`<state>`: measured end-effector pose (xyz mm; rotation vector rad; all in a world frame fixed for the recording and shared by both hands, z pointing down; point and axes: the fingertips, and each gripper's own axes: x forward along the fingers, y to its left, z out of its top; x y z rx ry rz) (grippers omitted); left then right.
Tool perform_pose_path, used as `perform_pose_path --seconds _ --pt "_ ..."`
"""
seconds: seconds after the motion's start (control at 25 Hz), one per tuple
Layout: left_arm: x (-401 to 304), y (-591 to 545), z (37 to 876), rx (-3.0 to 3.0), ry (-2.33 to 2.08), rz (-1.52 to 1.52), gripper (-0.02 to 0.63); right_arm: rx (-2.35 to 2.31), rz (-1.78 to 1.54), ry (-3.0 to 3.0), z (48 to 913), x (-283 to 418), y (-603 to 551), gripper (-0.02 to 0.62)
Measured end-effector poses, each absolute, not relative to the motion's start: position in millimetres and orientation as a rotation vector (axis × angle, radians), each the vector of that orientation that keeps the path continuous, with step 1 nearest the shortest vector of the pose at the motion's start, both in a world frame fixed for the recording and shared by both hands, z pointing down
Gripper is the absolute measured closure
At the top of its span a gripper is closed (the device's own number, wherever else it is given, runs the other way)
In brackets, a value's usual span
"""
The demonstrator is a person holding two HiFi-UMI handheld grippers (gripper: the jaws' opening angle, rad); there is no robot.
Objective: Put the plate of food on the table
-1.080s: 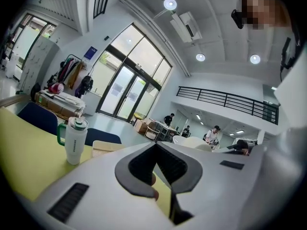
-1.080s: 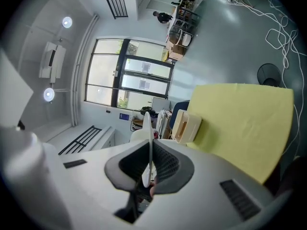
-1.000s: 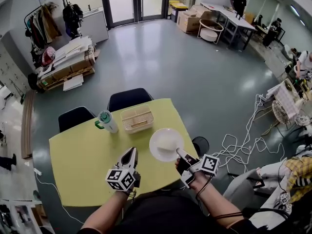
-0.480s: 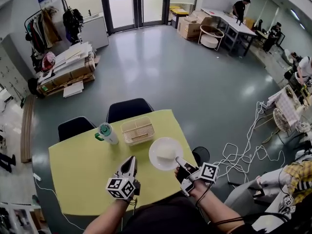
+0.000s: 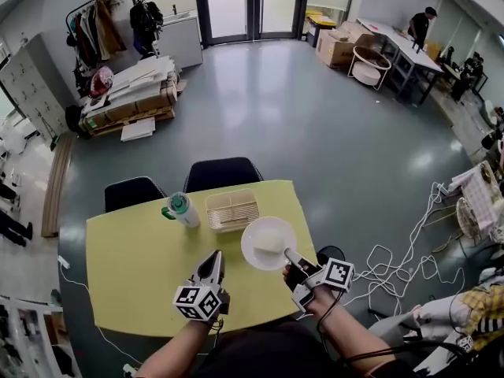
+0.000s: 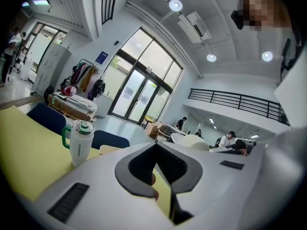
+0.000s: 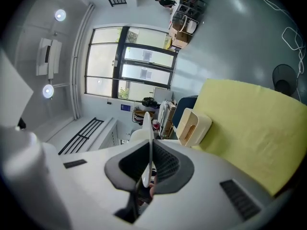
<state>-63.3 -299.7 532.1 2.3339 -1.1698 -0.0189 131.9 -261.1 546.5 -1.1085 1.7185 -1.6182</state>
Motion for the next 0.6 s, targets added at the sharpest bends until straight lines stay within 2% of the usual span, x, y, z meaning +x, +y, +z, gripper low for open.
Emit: perform_pose_path --seconds 0.6 --pt "-53 -298 557 2.219 -1.311 -0.028 0.597 -1.173 -1.585 1.735 621 217 -373 0.574"
